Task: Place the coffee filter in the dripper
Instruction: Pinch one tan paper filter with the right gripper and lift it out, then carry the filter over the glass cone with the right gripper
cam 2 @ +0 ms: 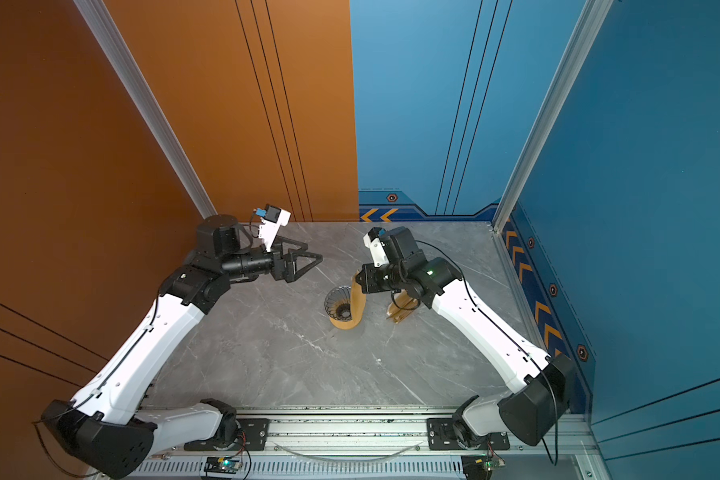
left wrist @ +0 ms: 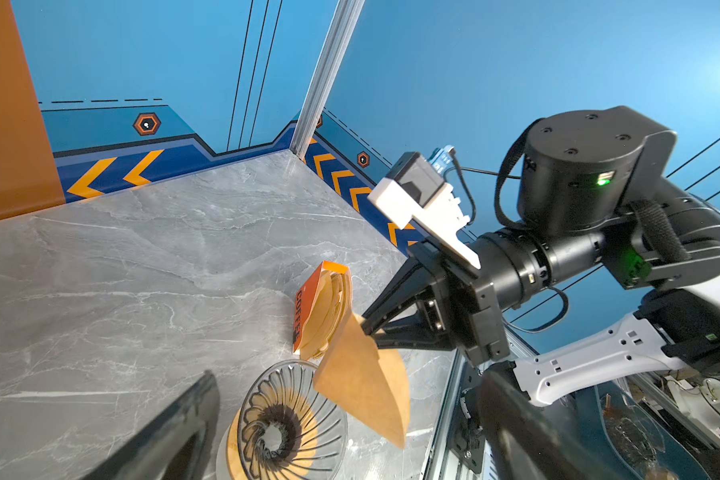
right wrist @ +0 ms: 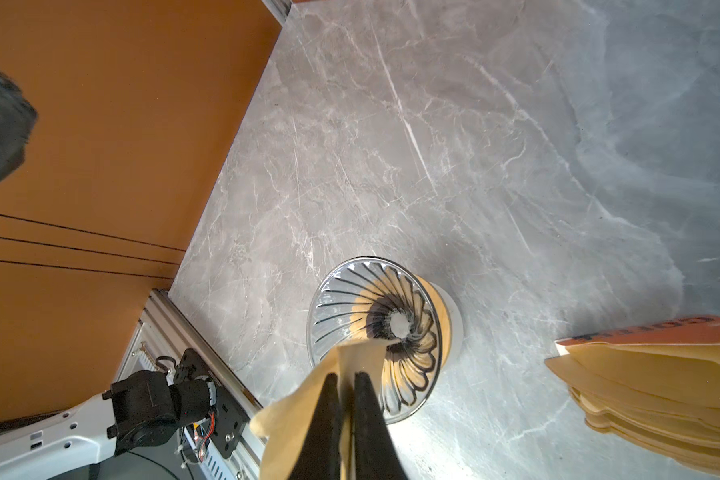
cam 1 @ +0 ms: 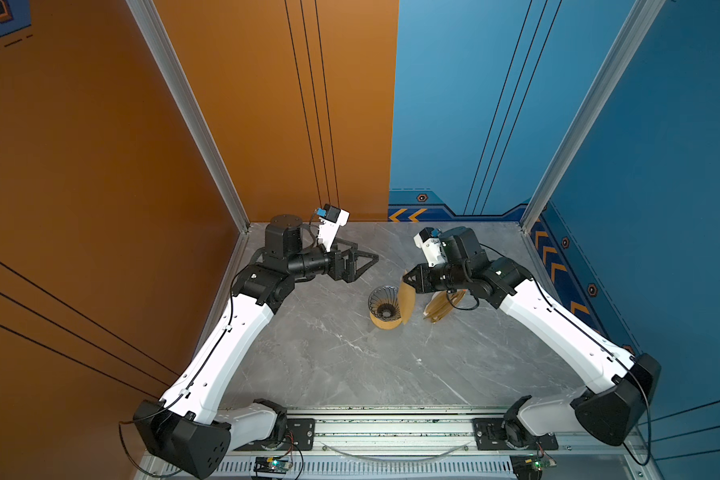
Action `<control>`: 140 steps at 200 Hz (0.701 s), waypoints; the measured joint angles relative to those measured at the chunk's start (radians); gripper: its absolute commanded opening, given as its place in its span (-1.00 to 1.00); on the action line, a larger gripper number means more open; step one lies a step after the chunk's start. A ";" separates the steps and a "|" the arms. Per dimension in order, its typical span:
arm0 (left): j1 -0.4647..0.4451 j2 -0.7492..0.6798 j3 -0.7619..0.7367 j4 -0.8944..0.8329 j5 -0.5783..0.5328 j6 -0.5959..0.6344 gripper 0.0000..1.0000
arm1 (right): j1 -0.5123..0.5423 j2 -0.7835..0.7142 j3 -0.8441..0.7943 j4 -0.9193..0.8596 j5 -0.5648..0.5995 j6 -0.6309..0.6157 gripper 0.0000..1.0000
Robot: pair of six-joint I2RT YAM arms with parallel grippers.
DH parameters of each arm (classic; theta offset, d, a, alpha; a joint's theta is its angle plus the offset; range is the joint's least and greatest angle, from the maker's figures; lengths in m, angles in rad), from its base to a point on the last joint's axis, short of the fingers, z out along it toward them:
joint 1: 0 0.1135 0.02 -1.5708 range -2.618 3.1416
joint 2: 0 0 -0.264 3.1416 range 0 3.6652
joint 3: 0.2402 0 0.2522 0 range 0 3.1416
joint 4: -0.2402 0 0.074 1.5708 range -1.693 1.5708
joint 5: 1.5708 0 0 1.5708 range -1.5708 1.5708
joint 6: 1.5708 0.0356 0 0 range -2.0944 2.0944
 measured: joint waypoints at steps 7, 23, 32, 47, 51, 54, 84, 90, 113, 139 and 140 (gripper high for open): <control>0.000 0.000 0.000 0.000 0.000 0.000 0.95 | 0.004 0.011 0.005 -0.002 -0.005 0.000 -0.82; 0.000 0.000 0.000 0.000 0.000 0.000 0.95 | 0.014 0.037 0.019 -0.011 -0.010 0.000 -0.82; 0.000 0.000 0.000 0.000 0.000 0.000 0.95 | 0.018 0.049 0.027 -0.015 -0.011 0.000 -0.82; 0.000 0.000 0.000 0.001 0.000 -0.003 0.95 | 0.024 0.070 0.043 -0.019 -0.010 0.001 -0.82; 0.000 0.000 0.000 0.002 0.000 -0.004 0.95 | 0.025 0.076 0.046 -0.019 -0.010 0.001 -0.82; 0.000 0.000 0.000 0.002 0.000 -0.004 0.95 | 0.026 0.081 0.049 -0.019 -0.010 0.002 -0.82; 0.000 0.000 0.000 0.005 0.002 -0.007 0.95 | 0.027 0.134 0.069 -0.019 0.000 0.004 -0.81; 0.000 0.000 0.000 0.005 0.003 -0.008 0.95 | 0.027 0.145 0.073 -0.020 0.003 0.004 -0.79; 0.000 0.000 0.000 0.005 0.004 -0.011 0.95 | 0.029 0.183 0.082 -0.021 0.013 0.004 -0.68; 0.005 0.000 0.000 0.005 0.004 -0.015 0.95 | 0.030 0.194 0.082 -0.027 0.024 0.010 -0.55; 0.005 0.000 0.000 0.005 0.004 -0.015 0.95 | 0.031 0.194 0.082 -0.027 0.025 0.010 -0.55</control>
